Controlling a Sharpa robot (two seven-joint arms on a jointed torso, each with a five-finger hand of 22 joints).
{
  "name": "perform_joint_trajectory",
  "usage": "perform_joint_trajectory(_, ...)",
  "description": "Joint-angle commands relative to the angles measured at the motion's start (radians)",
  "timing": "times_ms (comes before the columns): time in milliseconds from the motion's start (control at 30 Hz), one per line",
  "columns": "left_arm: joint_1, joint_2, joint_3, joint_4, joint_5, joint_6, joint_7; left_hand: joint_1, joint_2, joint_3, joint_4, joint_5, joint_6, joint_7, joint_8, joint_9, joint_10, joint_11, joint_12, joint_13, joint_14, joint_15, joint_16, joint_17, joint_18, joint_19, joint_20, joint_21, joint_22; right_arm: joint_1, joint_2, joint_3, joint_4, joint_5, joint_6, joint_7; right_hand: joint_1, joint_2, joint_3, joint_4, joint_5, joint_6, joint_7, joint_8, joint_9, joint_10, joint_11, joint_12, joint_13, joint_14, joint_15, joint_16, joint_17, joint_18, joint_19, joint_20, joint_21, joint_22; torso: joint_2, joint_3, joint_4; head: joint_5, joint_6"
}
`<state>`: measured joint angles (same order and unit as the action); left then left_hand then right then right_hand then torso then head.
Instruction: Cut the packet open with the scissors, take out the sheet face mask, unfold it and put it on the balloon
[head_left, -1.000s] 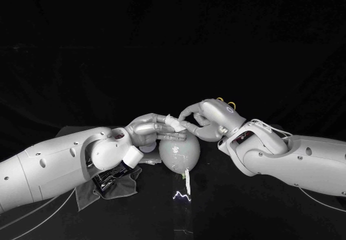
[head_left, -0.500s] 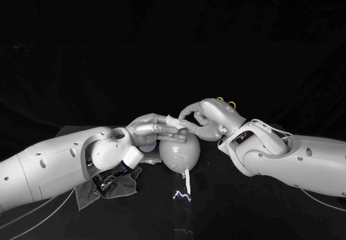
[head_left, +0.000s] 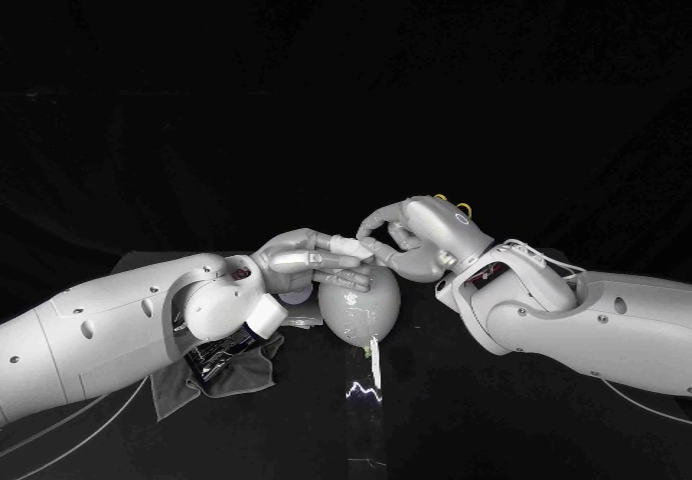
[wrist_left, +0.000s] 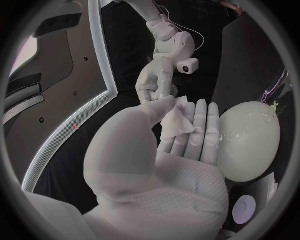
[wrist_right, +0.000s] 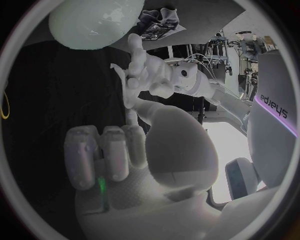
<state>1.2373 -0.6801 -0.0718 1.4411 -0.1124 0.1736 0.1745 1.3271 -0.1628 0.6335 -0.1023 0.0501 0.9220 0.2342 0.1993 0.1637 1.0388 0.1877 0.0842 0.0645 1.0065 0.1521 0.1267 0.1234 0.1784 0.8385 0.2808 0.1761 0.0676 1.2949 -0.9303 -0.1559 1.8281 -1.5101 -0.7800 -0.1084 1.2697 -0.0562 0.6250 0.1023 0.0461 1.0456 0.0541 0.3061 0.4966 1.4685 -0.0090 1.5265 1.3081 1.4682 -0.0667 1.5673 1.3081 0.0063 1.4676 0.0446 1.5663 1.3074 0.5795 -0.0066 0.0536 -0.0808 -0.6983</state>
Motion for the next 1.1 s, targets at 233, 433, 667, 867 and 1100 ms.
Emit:
perform_joint_trajectory(233, 0.001, 0.004, 0.001, 0.005, -0.011, -0.057, 0.012, 0.037, 0.092, 0.004, 0.043, -0.001, 0.061, -0.018, 0.064, 0.029, 0.066, -0.026, 0.008, 0.0, 0.043, -0.023, 0.031, 0.021, 0.008, 0.038, -0.011, -0.006, 0.0, 0.0, 0.0, 0.0, 0.006, 0.009, 0.005, -0.002, 0.001, 0.002, 0.008, -0.001, 0.002, -0.008, 0.001, 0.132, 0.164, 0.083, -0.008, 0.001, 0.239, 0.103, -0.007, 0.003, 0.263, -0.006, 0.103, -0.006, 0.005, 0.263, 0.0, -0.0001, -0.0001, 0.002, 0.001)
perform_joint_trajectory(433, 0.001, 0.004, 0.001, 0.006, -0.014, -0.078, 0.017, 0.057, 0.13, 0.02, 0.06, -0.001, 0.068, -0.037, 0.102, 0.049, 0.11, -0.044, 0.01, 0.001, 0.075, -0.04, 0.048, 0.036, 0.008, 0.054, -0.02, -0.003, 0.001, 0.0, 0.0, 0.0, 0.008, 0.013, 0.009, -0.002, 0.001, 0.002, 0.008, -0.001, 0.002, -0.008, 0.001, 0.132, 0.164, 0.083, -0.008, 0.001, 0.239, 0.103, -0.007, 0.003, 0.263, -0.006, 0.103, -0.006, 0.005, 0.263, 0.0, 0.0002, -0.0003, 0.002, 0.0)
perform_joint_trajectory(667, 0.0, 0.003, 0.001, 0.008, -0.028, -0.094, 0.019, 0.072, 0.126, 0.045, 0.054, -0.001, 0.065, -0.043, 0.125, 0.063, 0.129, -0.051, 0.005, 0.0, 0.086, -0.047, 0.052, 0.045, 0.007, 0.062, -0.027, -0.001, 0.002, 0.0, -0.002, 0.0, 0.004, 0.044, 0.02, 0.002, 0.001, 0.001, 0.011, 0.0, 0.002, -0.014, 0.001, 0.137, 0.172, 0.079, -0.008, -0.008, 0.235, 0.103, -0.007, 0.003, 0.263, -0.006, 0.103, -0.006, 0.005, 0.263, 0.0, -0.0002, -0.0006, 0.002, 0.001)
perform_joint_trajectory(867, 0.0, 0.003, 0.001, 0.009, -0.034, -0.101, 0.02, 0.075, 0.073, 0.034, 0.029, -0.001, 0.062, -0.032, 0.145, 0.078, 0.131, -0.045, -0.005, -0.001, 0.081, -0.045, 0.048, 0.05, 0.005, 0.062, -0.029, -0.002, 0.002, 0.0, -0.002, 0.0, -0.002, 0.079, 0.038, 0.007, -0.02, -0.065, 0.0, 0.006, 0.002, -0.107, 0.032, 0.082, 0.155, 0.052, 0.016, -0.064, 0.206, 0.103, 0.009, 0.003, 0.263, -0.006, 0.102, 0.002, 0.002, 0.263, 0.001, 0.0002, -0.0002, 0.002, 0.001)
perform_joint_trajectory(1100, -0.001, 0.003, 0.001, 0.01, -0.038, -0.109, 0.022, 0.086, 0.068, 0.028, 0.017, -0.001, 0.058, -0.031, 0.152, 0.083, 0.134, -0.044, -0.009, 0.0, 0.08, -0.045, 0.047, 0.055, 0.006, 0.062, -0.029, -0.001, 0.002, 0.0, 0.0, 0.0, -0.006, 0.087, 0.067, 0.0, -0.053, -0.117, -0.049, 0.027, 0.003, -0.12, 0.052, 0.044, 0.128, 0.042, 0.035, -0.083, 0.197, 0.103, 0.027, 0.003, 0.263, -0.003, 0.096, 0.018, -0.007, 0.259, 0.0, -0.0003, -0.0004, 0.002, 0.002)
